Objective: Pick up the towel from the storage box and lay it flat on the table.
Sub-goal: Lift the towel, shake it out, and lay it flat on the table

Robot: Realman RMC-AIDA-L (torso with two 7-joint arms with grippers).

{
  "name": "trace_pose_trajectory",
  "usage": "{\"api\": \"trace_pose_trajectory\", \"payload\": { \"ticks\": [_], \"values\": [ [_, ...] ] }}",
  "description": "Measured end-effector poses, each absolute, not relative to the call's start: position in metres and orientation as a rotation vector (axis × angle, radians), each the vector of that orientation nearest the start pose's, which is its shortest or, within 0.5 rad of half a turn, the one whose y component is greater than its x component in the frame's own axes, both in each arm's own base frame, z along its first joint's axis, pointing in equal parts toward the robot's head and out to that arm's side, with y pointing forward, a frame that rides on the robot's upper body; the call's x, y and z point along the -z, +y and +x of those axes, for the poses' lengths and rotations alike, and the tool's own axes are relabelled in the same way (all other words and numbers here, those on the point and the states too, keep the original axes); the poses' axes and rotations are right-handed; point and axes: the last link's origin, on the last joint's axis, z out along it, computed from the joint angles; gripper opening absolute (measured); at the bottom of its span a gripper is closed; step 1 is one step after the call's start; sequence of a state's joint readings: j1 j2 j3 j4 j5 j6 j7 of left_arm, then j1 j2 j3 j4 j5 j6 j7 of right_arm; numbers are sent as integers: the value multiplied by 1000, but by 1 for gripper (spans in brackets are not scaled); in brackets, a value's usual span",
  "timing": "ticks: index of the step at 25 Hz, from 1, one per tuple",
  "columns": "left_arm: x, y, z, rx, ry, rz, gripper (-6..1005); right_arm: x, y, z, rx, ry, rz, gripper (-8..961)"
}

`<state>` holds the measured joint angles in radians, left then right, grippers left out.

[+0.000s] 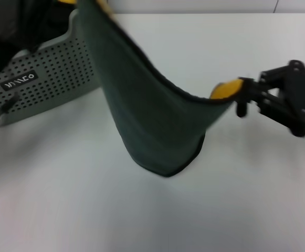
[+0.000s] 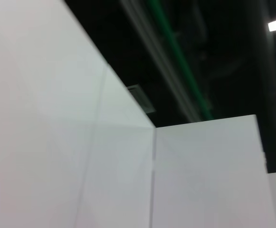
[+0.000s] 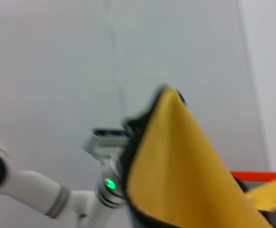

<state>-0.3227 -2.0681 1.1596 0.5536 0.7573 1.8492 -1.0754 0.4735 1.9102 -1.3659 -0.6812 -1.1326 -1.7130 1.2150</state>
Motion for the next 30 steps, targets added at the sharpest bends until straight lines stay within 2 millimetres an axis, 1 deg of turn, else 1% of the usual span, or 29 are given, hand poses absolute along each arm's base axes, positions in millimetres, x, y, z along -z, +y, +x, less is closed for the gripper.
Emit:
{"api": "trace_pose_trajectory", "payload": {
  "ticks": [1, 4, 6, 9, 12, 16, 17, 20, 21, 23, 24, 27, 28, 29, 30],
  "values": [
    [-63, 276, -228, 1756, -217, -2022, 32, -39, 306, 192, -1268, 87, -2827, 49],
    [-70, 255, -244, 1725, -258, -2039, 33, -57, 293, 190, -1241, 83, -2885, 49],
    [-72, 239, -249, 1724, -276, -2087, 33, -69, 282, 190, -1233, 86, -2913, 48],
    [-72, 218, -253, 1743, -326, -2154, 34, -79, 263, 190, -1272, 80, -2980, 49],
    [-67, 196, -256, 1769, -360, -2196, 34, -80, 249, 193, -1316, 106, -3024, 54],
    [-58, 168, -265, 1765, -458, -2189, 35, -78, 230, 200, -1357, 135, -3089, 62],
    [-57, 162, -268, 1755, -479, -2180, 35, -77, 227, 201, -1361, 142, -3100, 63],
    [-54, 149, -275, 1731, -548, -2165, 35, -70, 223, 209, -1378, 234, -3107, 69],
    [-52, 146, -278, 1719, -577, -2167, 35, -66, 224, 215, -1375, 298, -3094, 71],
    [-45, 147, -285, 1686, -608, -2162, 34, -57, 229, 225, -1348, 412, -3051, 74],
    [-40, 150, -288, 1671, -622, -2152, 34, -51, 234, 232, -1321, 480, -3020, 76],
    [-20, 173, -296, 1616, -691, -2137, 34, -32, 250, 243, -1256, 610, -2966, 82],
    [-20, 173, -296, 1616, -691, -2137, 35, -27, 255, 245, -1230, 636, -2952, 84],
    [-2, 201, -298, 1531, -753, -2159, 35, -22, 259, 248, -1199, 658, -2939, 85],
    [5, 211, -298, 1485, -769, -2168, 35, -16, 265, 251, -1153, 681, -2919, 87]
  ]
}}
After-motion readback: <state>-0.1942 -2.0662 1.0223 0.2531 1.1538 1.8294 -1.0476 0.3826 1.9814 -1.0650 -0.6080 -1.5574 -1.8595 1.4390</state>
